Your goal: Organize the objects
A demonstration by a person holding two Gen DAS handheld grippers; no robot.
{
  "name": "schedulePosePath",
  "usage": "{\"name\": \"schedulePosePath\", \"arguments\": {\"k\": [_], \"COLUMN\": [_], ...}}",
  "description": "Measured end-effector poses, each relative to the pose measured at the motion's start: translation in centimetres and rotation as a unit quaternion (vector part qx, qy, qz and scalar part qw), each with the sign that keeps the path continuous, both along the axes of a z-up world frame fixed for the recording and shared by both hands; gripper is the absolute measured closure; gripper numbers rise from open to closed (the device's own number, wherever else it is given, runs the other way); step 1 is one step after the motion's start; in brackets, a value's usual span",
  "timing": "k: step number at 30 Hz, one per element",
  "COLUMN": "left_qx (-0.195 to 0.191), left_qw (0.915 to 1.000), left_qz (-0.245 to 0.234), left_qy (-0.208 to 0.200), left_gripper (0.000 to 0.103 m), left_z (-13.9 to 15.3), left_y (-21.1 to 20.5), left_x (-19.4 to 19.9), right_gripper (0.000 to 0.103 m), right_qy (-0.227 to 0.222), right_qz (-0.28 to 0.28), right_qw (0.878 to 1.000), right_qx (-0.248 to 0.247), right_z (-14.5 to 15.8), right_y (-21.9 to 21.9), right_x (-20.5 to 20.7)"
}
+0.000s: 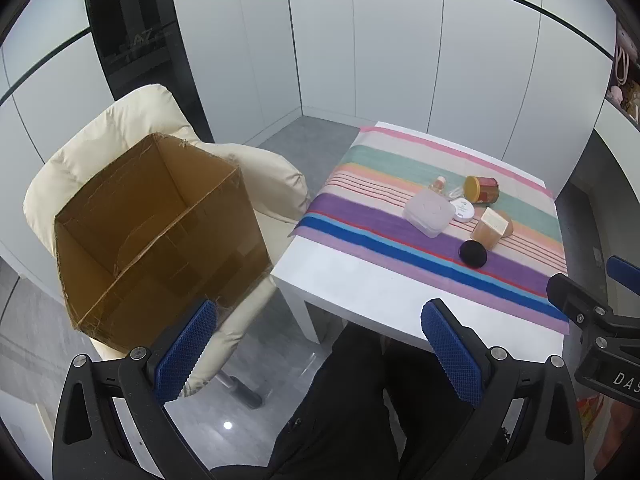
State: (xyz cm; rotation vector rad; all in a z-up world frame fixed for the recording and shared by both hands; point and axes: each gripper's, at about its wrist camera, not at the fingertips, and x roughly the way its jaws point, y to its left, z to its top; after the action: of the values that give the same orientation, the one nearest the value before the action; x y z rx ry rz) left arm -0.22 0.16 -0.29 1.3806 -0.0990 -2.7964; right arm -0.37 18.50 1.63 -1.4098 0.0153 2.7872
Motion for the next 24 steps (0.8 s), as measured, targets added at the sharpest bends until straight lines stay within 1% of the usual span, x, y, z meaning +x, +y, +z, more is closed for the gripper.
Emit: {"name": "schedulePosePath", "arguments": {"k": [5,24], "left_qx": [-0.004,0.009], "left_qw": [1.0,0.9999], "left_qz": [-0.004,-0.001], "left_qy": [-0.002,-0.011], "left_gripper": [0.0,0.0], "left_z": [-0.15,-0.7], "left_y": [0.27,-0.11], "left_x": [0.06,-0.24], "right_gripper": [0.0,0.0], "right_qy": [-0.001,0.001], "right_qz": [0.0,-0.002], "right_qw": [1.0,1.0], "right_qx": [0.0,0.0], "right_z": [0.09,0.07], "right_y": [0.04,0.17], "right_x": [-0.03,-0.08]}}
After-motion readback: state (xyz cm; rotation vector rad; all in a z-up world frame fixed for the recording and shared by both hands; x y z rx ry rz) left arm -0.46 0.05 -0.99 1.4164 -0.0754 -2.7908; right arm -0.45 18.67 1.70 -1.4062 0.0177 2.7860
